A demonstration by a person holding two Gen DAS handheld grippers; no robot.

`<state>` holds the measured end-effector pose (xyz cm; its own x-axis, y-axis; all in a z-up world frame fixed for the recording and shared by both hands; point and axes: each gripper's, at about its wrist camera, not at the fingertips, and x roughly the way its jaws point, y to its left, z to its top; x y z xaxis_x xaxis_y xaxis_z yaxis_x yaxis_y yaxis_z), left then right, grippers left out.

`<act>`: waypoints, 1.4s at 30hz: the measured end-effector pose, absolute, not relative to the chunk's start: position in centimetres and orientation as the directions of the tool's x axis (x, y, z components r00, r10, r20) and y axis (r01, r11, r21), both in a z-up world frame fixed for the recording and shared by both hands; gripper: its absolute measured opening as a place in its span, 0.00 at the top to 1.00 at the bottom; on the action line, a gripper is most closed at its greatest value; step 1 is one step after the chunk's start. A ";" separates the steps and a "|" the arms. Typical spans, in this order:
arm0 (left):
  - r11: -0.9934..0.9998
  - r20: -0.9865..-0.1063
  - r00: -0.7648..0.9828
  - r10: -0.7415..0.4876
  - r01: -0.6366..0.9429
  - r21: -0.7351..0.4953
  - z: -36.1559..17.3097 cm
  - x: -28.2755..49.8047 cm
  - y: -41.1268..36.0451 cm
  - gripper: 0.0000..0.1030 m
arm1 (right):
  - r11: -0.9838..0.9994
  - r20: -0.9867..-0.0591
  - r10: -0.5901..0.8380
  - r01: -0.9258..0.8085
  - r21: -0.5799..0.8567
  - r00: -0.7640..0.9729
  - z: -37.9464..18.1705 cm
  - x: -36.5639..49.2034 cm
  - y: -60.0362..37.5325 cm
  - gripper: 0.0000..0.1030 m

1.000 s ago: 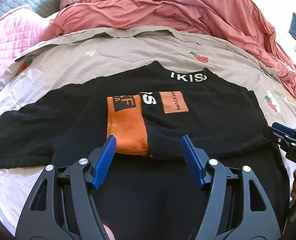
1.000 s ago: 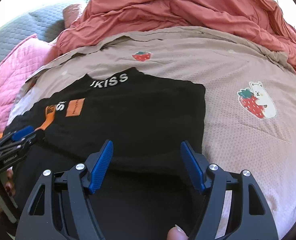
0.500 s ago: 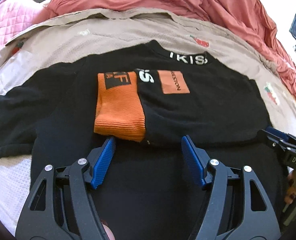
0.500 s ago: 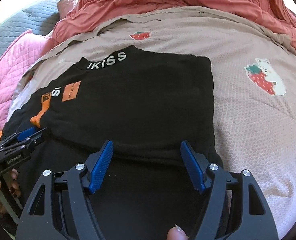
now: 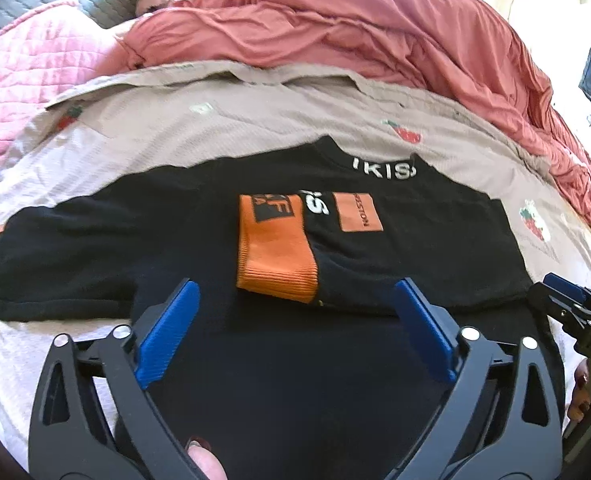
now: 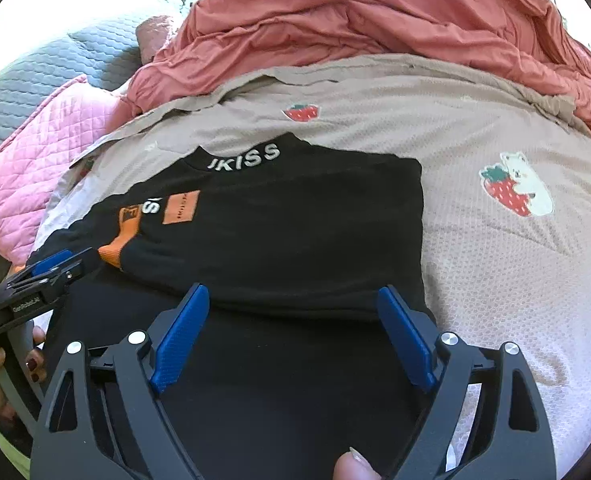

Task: Fold small clothes
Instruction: 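Lift both tools away from the folded sleeve, then move the left tool to the other sleeve's orange cuff and close it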

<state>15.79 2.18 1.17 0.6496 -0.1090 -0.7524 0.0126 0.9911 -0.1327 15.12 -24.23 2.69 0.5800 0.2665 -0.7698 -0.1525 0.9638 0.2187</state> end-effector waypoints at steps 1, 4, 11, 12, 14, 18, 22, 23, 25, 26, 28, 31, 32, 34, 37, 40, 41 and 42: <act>0.992 -0.748 0.656 -0.103 0.009 -0.129 1.4 15.6 2.4 0.09 | 0.963 -0.767 0.268 -0.156 0.217 0.584 2.9 15.0 -24.1 0.17; 0.994 -0.730 0.680 -0.069 -0.012 -0.105 2.2 14.7 3.2 0.09 | 0.960 -0.752 0.280 -0.172 0.221 0.597 3.7 14.7 -23.3 0.17; 0.992 -0.705 0.708 -0.047 -0.050 -0.117 3.3 13.0 5.5 0.09 | 0.950 -0.733 0.310 -0.219 0.221 0.606 5.0 14.1 -21.2 0.17; 0.991 -0.703 0.710 -0.043 -0.056 -0.118 3.4 12.7 5.9 0.09 | 0.949 -0.730 0.315 -0.224 0.223 0.606 5.2 14.0 -20.9 0.17; 0.990 -0.702 0.711 -0.040 -0.064 -0.122 3.4 12.4 6.4 0.09 | 0.946 -0.726 0.323 -0.235 0.225 0.607 5.4 13.9 -20.1 0.15; 0.988 -0.705 0.709 -0.026 -0.090 -0.127 3.2 11.6 7.7 0.09 | 0.938 -0.715 0.344 -0.264 0.227 0.608 5.9 13.7 -18.4 0.05; 0.983 -0.708 0.706 -0.005 -0.128 -0.134 3.0 11.0 9.2 0.09 | 0.927 -0.710 0.366 -0.303 0.222 0.601 6.3 13.7 -16.3 0.05; 0.980 -0.708 0.706 0.001 -0.141 -0.139 3.0 10.8 9.7 0.09 | 0.924 -0.709 0.371 -0.311 0.220 0.599 6.4 13.6 -15.9 0.04; 0.976 -0.708 0.706 0.015 -0.165 -0.145 3.0 10.6 10.7 0.09 | 0.918 -0.708 0.382 -0.334 0.216 0.593 6.5 13.5 -14.7 0.04; 0.974 -0.709 0.705 0.024 -0.178 -0.144 3.0 10.5 11.0 0.09 | 0.915 -0.708 0.387 -0.342 0.215 0.591 6.6 13.5 -14.3 0.04; 0.968 -0.708 0.704 0.051 -0.210 -0.139 3.0 10.2 12.1 0.09 | 0.909 -0.707 0.396 -0.357 0.214 0.586 6.7 13.5 -13.2 0.04; 0.956 -0.710 0.699 0.082 -0.256 -0.142 3.1 9.9 13.6 0.09 | 0.897 -0.701 0.417 -0.384 0.218 0.578 7.0 13.5 -11.6 0.04; 0.952 -0.710 0.698 0.089 -0.270 -0.146 3.1 9.8 14.1 0.09 | 0.891 -0.697 0.428 -0.399 0.218 0.575 7.2 13.5 -10.8 0.04; 0.945 -0.710 0.698 0.091 -0.285 -0.160 3.1 9.6 14.8 0.09 | 0.885 -0.696 0.434 -0.414 0.211 0.573 7.4 13.5 -9.9 0.04; 0.935 -0.707 0.700 0.102 -0.309 -0.171 3.2 9.3 15.9 0.09 | 0.873 -0.693 0.450 -0.440 0.209 0.563 7.5 13.4 -8.5 0.04; 0.924 -0.705 0.700 0.114 -0.335 -0.183 3.3 9.0 17.0 0.09 | 0.862 -0.696 0.461 -0.464 0.204 0.550 7.5 13.5 -6.9 0.04; 0.920 -0.705 0.699 0.121 -0.345 -0.184 3.3 8.9 17.4 0.09 | 0.858 -0.697 0.465 -0.471 0.203 0.546 7.5 13.5 -6.5 0.04; 0.916 -0.705 0.697 0.130 -0.357 -0.184 3.3 8.8 17.8 0.09 | 0.854 -0.698 0.469 -0.479 0.203 0.541 7.4 13.5 -6.0 0.04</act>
<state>8.82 17.81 3.28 0.6972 0.1304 -0.7049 -0.3574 0.9156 -0.1841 13.50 -6.02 7.41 0.5408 0.4691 -0.6982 -0.4791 0.8540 0.2028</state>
